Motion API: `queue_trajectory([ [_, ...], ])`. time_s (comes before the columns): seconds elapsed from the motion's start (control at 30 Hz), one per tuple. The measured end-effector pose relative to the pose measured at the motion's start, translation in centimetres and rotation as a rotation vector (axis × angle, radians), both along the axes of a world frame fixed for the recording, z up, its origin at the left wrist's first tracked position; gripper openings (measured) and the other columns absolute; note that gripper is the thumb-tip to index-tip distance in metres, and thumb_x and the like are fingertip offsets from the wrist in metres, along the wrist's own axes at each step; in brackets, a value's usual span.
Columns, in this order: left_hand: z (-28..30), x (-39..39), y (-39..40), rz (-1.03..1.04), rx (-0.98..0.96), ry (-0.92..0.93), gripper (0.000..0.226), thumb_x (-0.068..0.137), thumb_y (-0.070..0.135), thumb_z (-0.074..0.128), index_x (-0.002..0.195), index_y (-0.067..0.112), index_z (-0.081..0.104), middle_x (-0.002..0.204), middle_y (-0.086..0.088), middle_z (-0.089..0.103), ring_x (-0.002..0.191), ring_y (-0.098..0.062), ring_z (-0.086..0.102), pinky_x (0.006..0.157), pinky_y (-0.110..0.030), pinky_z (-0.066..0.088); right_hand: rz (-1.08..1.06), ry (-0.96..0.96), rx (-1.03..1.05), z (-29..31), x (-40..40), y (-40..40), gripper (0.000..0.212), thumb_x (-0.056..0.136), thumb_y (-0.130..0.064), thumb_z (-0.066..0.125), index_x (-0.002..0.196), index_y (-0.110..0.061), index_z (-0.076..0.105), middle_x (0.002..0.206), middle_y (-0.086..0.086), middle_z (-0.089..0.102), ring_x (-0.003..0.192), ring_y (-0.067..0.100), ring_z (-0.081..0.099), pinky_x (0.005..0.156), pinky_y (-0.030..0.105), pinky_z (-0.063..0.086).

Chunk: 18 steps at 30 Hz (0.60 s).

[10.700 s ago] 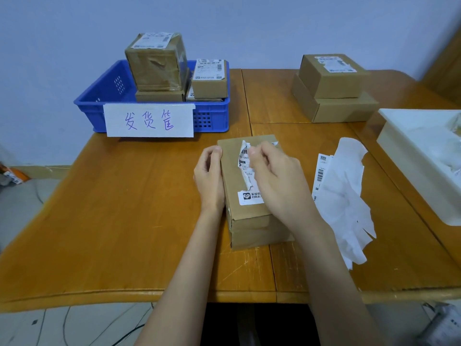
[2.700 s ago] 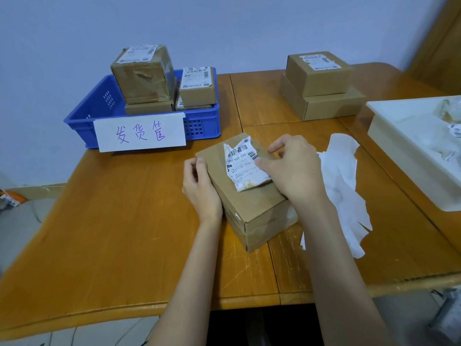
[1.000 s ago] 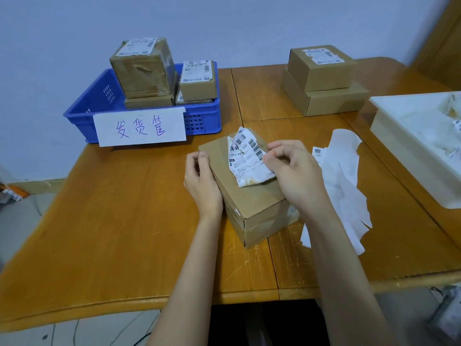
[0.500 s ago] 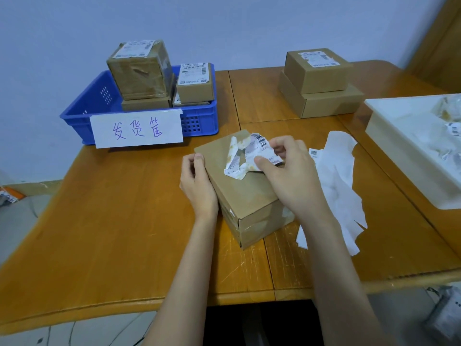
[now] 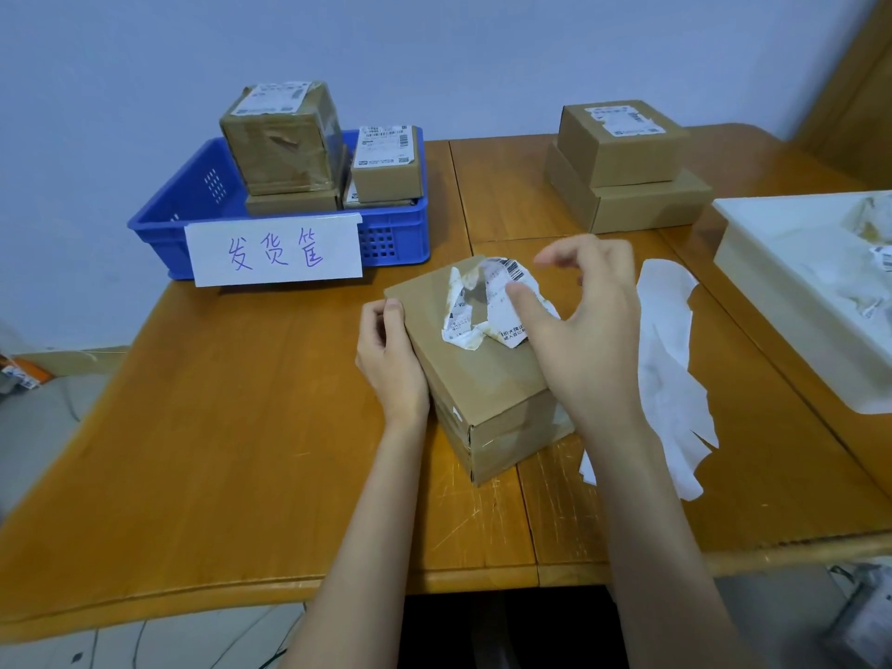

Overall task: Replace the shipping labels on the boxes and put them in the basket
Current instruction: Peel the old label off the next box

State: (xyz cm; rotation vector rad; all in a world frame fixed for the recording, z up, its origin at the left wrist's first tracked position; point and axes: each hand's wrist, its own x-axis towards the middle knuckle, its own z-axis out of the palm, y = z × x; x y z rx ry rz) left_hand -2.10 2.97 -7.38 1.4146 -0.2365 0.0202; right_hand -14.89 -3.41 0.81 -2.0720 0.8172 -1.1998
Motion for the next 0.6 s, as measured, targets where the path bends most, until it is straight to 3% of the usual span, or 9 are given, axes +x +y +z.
queue_trajectory([
  [0.03, 0.0, 0.0, 0.0, 0.000, -0.001, 0.000, 0.024, 0.103, 0.020, 0.046, 0.084, 0.011, 0.058, 0.064, 0.022, 0.056, 0.063, 0.003, 0.047, 0.059, -0.011, 0.036, 0.021, -0.016, -0.051, -0.1, 0.1, 0.2, 0.020, 0.081, -0.033, 0.074, 0.096, -0.023, 0.067, 0.102, -0.012, 0.046, 0.102, 0.004, 0.042, 0.079, 0.007, 0.033],
  [0.07, 0.0, 0.0, 0.0, 0.000, -0.003, 0.000, 0.024, 0.103, 0.021, 0.046, 0.084, 0.011, 0.057, 0.065, 0.020, 0.056, 0.064, 0.002, 0.047, 0.059, -0.012, 0.036, 0.067, 0.020, -0.074, -0.3, 0.3, 0.3, 0.018, 0.079, -0.039, 0.074, 0.089, -0.024, 0.070, 0.099, -0.014, 0.047, 0.100, 0.003, 0.039, 0.080, 0.010, 0.034],
  [0.17, -0.2, 0.2, 0.1, 0.001, -0.005, -0.007, 0.025, 0.102, 0.023, 0.047, 0.081, 0.012, 0.056, 0.069, 0.013, 0.055, 0.066, -0.003, 0.047, 0.061, -0.017, 0.037, 0.151, 0.248, -0.146, -1.0, 0.7, 0.5, 0.024, 0.072, -0.047, 0.079, 0.087, -0.029, 0.074, 0.105, -0.015, 0.049, 0.103, 0.006, 0.034, 0.086, 0.027, 0.040],
  [0.27, -0.2, 0.1, 0.0, 0.008, -0.002, -0.008, 0.025, 0.102, 0.022, 0.047, 0.081, 0.012, 0.056, 0.070, 0.012, 0.055, 0.065, -0.001, 0.046, 0.059, -0.016, 0.036, 0.155, 0.271, -0.142, -1.6, 0.7, 0.3, 0.016, 0.072, -0.040, 0.081, 0.076, -0.026, 0.073, 0.109, -0.013, 0.054, 0.105, 0.009, 0.035, 0.090, 0.037, 0.041],
  [0.3, -0.2, 0.1, 0.0, 0.009, -0.001, -0.008, 0.025, 0.102, 0.022, 0.047, 0.082, 0.012, 0.057, 0.072, 0.011, 0.056, 0.065, 0.000, 0.046, 0.059, -0.015, 0.036, 0.162, 0.254, -0.137, -1.7, 0.7, 0.3, 0.015, 0.074, -0.037, 0.080, 0.075, -0.025, 0.072, 0.110, -0.013, 0.055, 0.105, 0.008, 0.034, 0.090, 0.034, 0.041],
  [0.43, -0.2, 0.2, 0.0, -0.005, 0.016, -0.002, 0.026, 0.103, 0.025, 0.046, 0.081, 0.018, 0.057, 0.074, 0.012, 0.057, 0.068, -0.001, 0.048, 0.060, -0.015, 0.037, 0.123, 0.165, -0.028, -1.5, 0.8, 0.1, 0.014, 0.081, -0.031, 0.077, 0.083, -0.019, 0.070, 0.106, -0.014, 0.053, 0.099, -0.001, 0.030, 0.078, 0.003, 0.033],
  [0.6, -0.1, 0.1, 0.0, -0.008, 0.016, 0.005, 0.026, 0.104, 0.026, 0.046, 0.081, 0.022, 0.057, 0.076, 0.012, 0.057, 0.068, 0.002, 0.048, 0.061, -0.013, 0.037, 0.133, 0.141, 0.033, -1.4, 0.7, 0.1, 0.012, 0.084, -0.031, 0.074, 0.083, -0.021, 0.068, 0.102, -0.016, 0.051, 0.099, -0.004, 0.032, 0.073, -0.001, 0.031],
])
